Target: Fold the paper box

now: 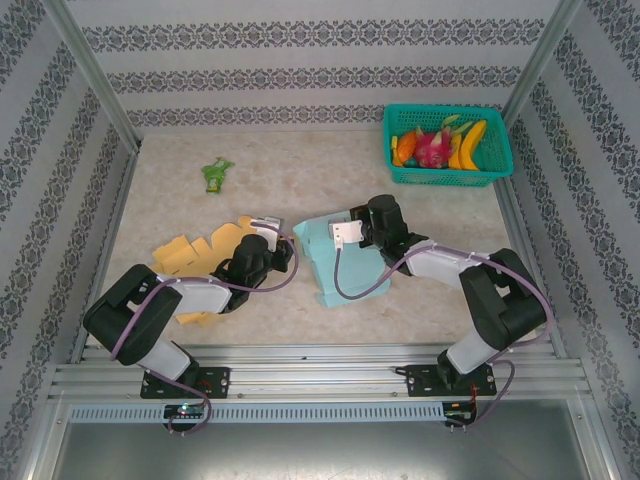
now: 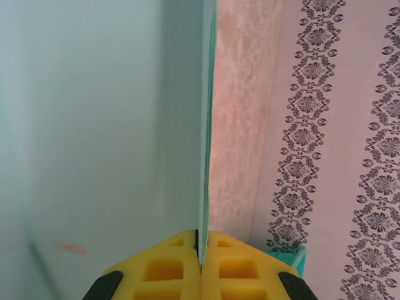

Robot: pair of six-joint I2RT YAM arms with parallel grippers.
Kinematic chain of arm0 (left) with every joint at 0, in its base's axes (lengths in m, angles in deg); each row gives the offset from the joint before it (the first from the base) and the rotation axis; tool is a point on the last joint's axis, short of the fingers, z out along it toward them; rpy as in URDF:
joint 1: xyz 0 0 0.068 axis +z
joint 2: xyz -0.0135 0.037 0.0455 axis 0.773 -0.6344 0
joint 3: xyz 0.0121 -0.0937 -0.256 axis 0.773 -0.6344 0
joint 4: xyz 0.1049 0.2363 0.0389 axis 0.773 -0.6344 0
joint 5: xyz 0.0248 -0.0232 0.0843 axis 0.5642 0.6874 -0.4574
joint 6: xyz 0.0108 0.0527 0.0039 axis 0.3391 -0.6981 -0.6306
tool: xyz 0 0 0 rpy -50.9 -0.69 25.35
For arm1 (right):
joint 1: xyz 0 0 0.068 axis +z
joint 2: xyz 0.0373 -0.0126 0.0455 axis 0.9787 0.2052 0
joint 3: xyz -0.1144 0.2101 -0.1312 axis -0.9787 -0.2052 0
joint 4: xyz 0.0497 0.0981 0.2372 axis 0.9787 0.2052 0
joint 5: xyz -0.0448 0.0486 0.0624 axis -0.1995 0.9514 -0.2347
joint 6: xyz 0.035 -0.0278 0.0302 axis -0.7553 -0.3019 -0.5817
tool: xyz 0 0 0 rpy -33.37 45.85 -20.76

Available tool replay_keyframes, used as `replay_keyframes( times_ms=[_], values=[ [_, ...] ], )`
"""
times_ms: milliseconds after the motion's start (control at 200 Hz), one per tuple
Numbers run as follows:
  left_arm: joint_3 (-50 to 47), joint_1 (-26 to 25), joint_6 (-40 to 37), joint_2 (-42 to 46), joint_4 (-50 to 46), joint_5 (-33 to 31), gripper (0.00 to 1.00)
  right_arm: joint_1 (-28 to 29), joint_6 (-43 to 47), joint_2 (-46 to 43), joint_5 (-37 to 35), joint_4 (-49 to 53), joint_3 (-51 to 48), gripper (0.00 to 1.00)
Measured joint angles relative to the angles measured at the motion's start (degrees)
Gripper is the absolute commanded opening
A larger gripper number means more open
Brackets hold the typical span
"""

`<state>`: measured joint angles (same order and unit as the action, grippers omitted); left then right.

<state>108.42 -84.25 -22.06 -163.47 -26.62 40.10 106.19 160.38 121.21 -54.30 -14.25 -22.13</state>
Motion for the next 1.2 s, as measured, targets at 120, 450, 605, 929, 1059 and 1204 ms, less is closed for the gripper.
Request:
replay_keyframes(
  times_ms=[120, 450, 605, 929, 1059, 1204],
  values=[
    [-0.42, 0.0, -0.46, -0.02, 0.15, 0.96, 0.3, 0.0, 0.61, 0.68, -0.04, -2.29, -0.9, 0.0],
    [-1.14, 0.0, -1.68, -2.36, 2.32, 9.16, 0.32, 0.0, 0.76, 0.72, -0.13, -7.67, -3.52, 0.0],
    [-1.14, 0.0, -1.92, -3.67, 3.61, 11.91, 0.32, 0.0, 0.76, 0.72, -0.15, -8.33, -3.87, 0.0],
    [-0.42, 0.0, -1.84, -5.66, 3.96, 14.32, 0.32, 0.61, 0.7, 0.61, -0.52, -8.61, -4.11, 0.0],
    [-0.13, -0.2, -1.42, -5.9, 4.5, 15.1, 0.32, 0.63, 0.59, 0.57, -0.96, -8.61, -4.11, 0.0],
    [1.38, -1.44, -1.42, -7.15, 4.44, 15.04, 0.3, 0.63, 0.59, 0.57, -1.36, -8.63, -4.11, 0.0]
  ],
)
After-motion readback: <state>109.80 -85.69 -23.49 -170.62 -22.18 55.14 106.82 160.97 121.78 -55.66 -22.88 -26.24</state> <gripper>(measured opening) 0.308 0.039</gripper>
